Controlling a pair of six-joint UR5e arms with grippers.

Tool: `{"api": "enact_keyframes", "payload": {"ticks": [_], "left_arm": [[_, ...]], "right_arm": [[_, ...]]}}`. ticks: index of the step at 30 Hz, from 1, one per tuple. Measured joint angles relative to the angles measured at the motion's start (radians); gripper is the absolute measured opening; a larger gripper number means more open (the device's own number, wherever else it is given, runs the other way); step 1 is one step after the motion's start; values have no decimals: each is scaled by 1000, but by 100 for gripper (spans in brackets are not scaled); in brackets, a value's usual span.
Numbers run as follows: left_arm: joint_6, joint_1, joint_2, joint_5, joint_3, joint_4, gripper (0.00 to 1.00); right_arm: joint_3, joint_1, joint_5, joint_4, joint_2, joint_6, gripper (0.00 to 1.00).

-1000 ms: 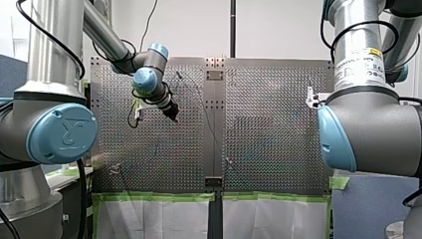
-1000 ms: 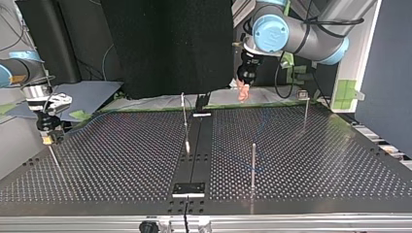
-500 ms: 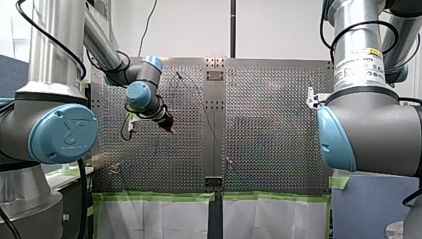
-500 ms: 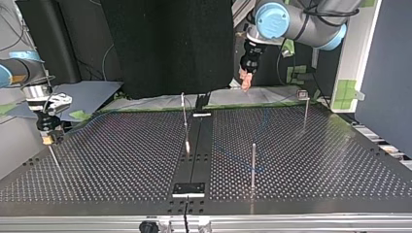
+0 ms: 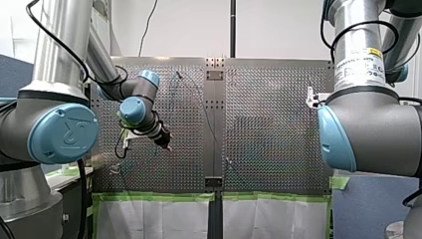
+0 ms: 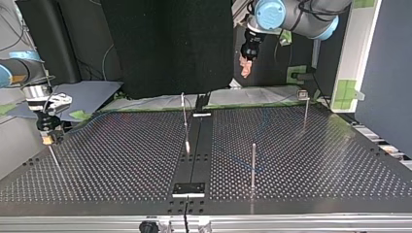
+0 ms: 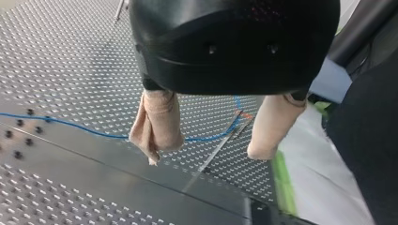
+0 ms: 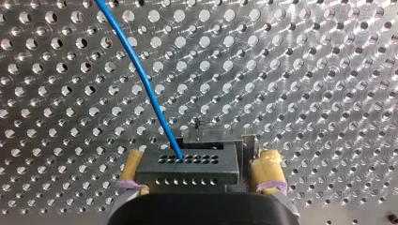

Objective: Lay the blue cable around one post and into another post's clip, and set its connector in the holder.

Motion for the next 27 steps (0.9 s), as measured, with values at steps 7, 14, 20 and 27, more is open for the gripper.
{"api": "enact_keyframes", "payload": {"ticks": [7,14,20,27], "left_arm": [[-53,-8,-54,9,-54,54,100],[-75,-12,-115,12,-114,117,100],[-75,-16,-133,26,-120,169,100],[-75,-22,-134,31,-102,230,100]], "right_arm": [[0,0,0,0,0,0,98],[0,0,0,0,0,0,98],[0,0,0,0,0,0,98],[0,0,0,0,0,0,98]]}}
